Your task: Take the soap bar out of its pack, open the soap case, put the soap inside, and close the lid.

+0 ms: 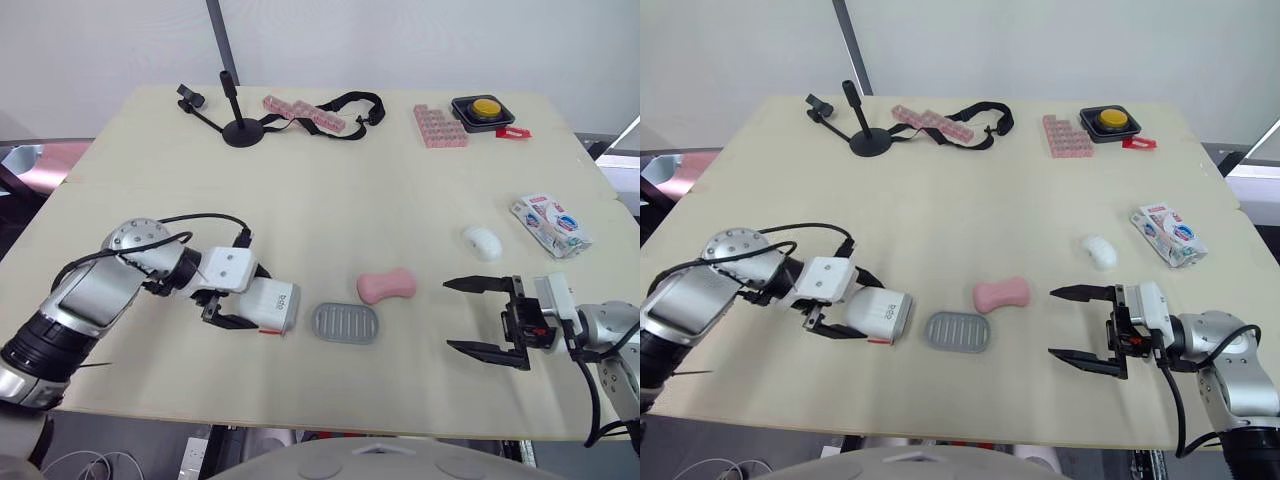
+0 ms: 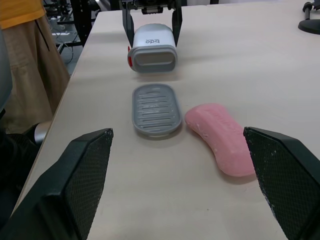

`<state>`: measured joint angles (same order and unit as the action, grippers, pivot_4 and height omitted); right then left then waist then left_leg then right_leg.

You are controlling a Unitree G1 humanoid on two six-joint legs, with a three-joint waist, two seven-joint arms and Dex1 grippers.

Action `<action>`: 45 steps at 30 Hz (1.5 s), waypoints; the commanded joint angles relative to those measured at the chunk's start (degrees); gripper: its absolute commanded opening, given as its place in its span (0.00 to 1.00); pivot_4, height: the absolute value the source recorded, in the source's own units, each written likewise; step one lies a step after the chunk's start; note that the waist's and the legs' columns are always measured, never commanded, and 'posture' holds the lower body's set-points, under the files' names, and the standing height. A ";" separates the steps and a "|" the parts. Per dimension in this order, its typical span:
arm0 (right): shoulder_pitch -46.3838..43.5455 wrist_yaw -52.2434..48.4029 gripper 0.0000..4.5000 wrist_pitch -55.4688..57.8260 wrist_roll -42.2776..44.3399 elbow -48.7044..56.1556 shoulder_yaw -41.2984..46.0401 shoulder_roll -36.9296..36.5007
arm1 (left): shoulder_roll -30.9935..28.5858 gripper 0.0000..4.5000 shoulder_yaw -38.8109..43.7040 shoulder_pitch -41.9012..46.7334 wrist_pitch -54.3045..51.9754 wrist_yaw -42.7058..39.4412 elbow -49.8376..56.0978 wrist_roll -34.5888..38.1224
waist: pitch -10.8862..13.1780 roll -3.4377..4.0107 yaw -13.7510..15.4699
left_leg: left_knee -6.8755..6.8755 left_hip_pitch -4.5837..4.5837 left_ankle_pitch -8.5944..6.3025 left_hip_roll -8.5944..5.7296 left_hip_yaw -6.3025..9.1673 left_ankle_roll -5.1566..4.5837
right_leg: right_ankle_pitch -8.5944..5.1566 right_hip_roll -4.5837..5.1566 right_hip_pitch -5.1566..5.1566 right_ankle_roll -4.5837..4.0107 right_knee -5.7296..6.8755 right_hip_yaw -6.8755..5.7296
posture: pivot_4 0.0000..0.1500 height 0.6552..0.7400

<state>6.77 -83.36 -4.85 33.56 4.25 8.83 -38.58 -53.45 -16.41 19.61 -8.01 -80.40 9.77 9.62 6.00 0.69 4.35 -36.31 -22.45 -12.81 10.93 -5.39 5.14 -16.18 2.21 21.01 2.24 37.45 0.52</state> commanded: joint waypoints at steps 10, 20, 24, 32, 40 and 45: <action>-1.30 -0.70 0.99 -0.53 -0.10 -0.32 0.64 -0.73 | 3.47 0.77 -0.27 -1.67 7.38 2.14 -5.48 -2.46 | -0.02 0.02 0.04 | -0.01 0.02 0.01 -0.04 0.01 -0.03 | 0.00 0.06 -0.02 0.00 0.02 -0.01 | 1.00 1.00; -1.07 -0.60 1.00 -0.54 -0.26 -0.39 1.02 -1.01 | 3.35 1.00 -0.54 -1.82 7.64 0.04 -6.53 -1.89 | -0.03 0.04 -0.12 | -0.01 0.03 0.00 -0.04 0.01 -0.07 | 0.00 0.06 -0.02 -0.01 0.03 -0.01 | 1.00 1.00; -0.89 -0.57 1.00 -0.61 -0.31 -0.37 0.93 -0.95 | 3.30 1.00 0.00 -2.08 7.42 -0.59 -6.26 -1.43 | -0.03 0.04 -0.10 | -0.01 0.02 0.00 -0.02 0.01 -0.08 | 0.00 0.05 -0.01 -0.01 0.03 -0.02 | 1.00 1.00; -1.15 -0.85 1.00 -0.48 -0.40 -0.82 0.78 -1.12 | 2.27 1.00 1.99 -1.93 8.32 -2.30 -6.87 0.44 | -0.03 0.04 -0.12 | -0.01 0.02 -0.04 -0.02 0.01 -0.16 | -0.01 0.05 -0.01 -0.02 0.03 -0.02 | 1.00 1.00; -1.58 -0.96 1.00 -0.46 -0.57 -1.32 0.66 -1.13 | 0.55 1.00 4.73 -3.66 10.34 -3.46 -7.27 2.67 | -0.03 0.04 -0.13 | 0.00 0.00 -0.09 -0.01 0.01 -0.25 | -0.01 0.05 0.02 -0.02 0.03 -0.03 | 1.00 1.00; -1.90 -0.91 1.00 -0.34 -0.64 -1.63 0.67 -1.18 | 0.81 1.00 8.14 -3.45 12.60 -3.30 -10.58 4.68 | -0.03 0.04 -0.11 | -0.01 0.00 -0.09 -0.01 0.01 -0.29 | -0.01 0.06 0.03 -0.02 0.04 -0.04 | 1.00 1.00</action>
<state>5.24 -83.86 -4.84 32.87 2.53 8.84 -38.79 -51.91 -11.31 15.95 2.99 -83.43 0.22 12.17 5.97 0.73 4.25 -36.32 -22.45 -12.90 10.91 -5.38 4.84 -16.20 2.27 21.04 2.21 37.49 0.48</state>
